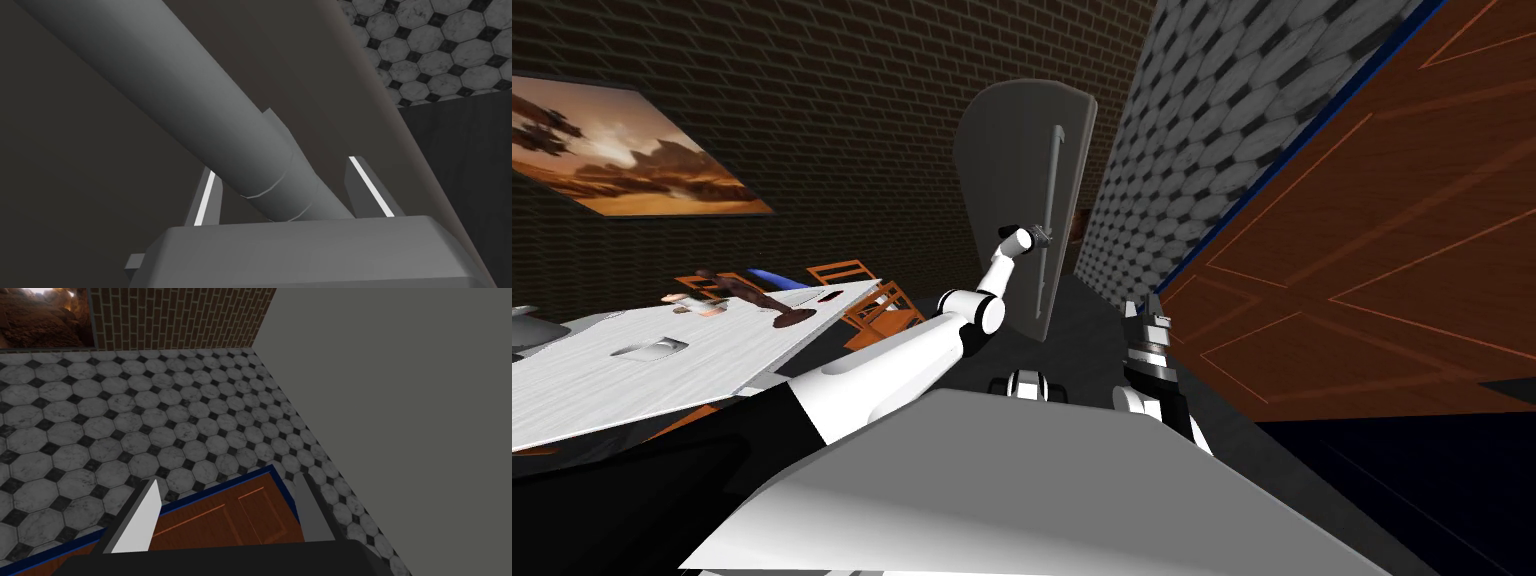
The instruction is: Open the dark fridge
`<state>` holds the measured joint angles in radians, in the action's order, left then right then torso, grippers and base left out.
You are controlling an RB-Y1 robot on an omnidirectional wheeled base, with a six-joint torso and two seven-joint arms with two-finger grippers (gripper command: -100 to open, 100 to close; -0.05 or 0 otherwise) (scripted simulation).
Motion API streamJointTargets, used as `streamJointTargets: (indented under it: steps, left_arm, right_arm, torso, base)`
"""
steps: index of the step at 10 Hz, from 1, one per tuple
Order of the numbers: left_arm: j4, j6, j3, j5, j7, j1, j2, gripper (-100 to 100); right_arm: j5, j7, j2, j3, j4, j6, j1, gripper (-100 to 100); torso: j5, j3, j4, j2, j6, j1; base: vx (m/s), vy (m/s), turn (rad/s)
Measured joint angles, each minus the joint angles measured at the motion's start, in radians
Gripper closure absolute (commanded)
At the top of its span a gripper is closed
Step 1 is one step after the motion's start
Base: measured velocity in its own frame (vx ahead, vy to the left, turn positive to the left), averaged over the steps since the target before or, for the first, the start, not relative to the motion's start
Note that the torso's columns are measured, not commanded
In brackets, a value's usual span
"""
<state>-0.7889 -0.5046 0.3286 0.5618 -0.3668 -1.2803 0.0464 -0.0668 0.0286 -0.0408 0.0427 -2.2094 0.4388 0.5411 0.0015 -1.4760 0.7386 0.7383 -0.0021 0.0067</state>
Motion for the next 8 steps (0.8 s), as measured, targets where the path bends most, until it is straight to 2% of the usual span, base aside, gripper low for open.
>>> streamJointTargets:
  steps: [2, 3, 6, 7, 8]
  left_arm:
    - [-0.014, -0.015, -0.010, 0.014, 0.010, 0.009, 0.004, 100]
    - [-0.019, -0.022, -0.016, 0.036, 0.020, 0.013, 0.003, 100]
    - [-0.017, -0.033, -0.030, 0.073, 0.042, 0.011, 0.004, 100]
    - [-0.015, -0.032, -0.034, 0.093, 0.054, 0.008, 0.002, -100]
    - [-0.059, -0.058, -0.063, 0.070, 0.082, 0.051, -0.023, -100]
  right_arm:
    - [0.000, 0.000, 0.000, 0.000, 0.000, 0.000, 0.000, 0]
    - [0.000, 0.000, 0.000, 0.000, 0.000, 0.000, 0.000, 0]
    - [0.000, 0.000, 0.000, 0.000, 0.000, 0.000, 0.000, 0]
    - [0.000, 0.000, 0.000, 0.000, 0.000, 0.000, 0.000, 0]
    - [0.000, 0.000, 0.000, 0.000, 0.000, 0.000, 0.000, 0]
  torso:
    - [0.000, -0.002, 0.001, -0.003, -0.002, -0.003]
    - [-0.001, -0.002, 0.001, -0.003, 0.000, -0.002]
    - [0.000, -0.003, 0.002, -0.004, -0.004, -0.002]
    - [0.001, -0.001, 0.001, -0.001, -0.003, 0.002]
    - [-0.002, -0.003, -0.002, -0.005, 0.000, -0.012]
  base:
    - [-0.103, 0.282, -0.185]
    - [-0.086, 0.239, -0.111]
    - [-0.102, 0.237, -0.115]
    - [-0.040, 0.052, -0.388]
    - [0.018, -0.138, -0.381]
